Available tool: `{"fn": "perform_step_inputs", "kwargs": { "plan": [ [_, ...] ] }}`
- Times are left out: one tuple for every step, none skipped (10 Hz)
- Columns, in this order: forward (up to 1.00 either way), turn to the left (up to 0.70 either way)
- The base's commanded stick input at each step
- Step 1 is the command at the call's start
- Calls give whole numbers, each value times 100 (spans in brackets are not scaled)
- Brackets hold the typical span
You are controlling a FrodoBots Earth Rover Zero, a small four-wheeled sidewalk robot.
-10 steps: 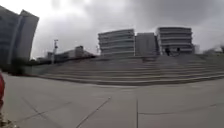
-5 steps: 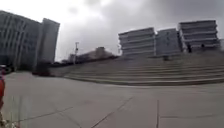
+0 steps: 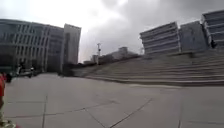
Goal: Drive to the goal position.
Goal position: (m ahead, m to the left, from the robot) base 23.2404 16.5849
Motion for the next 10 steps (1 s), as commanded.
{"fn": "perform_step_inputs", "kwargs": {
  "plan": [
    [0,70],
    [0,70],
    [0,70],
    [0,39],
    [0,0],
    [0,0],
    [0,0],
    [4,0],
    [54,0],
    [70,0]
  ]
}}
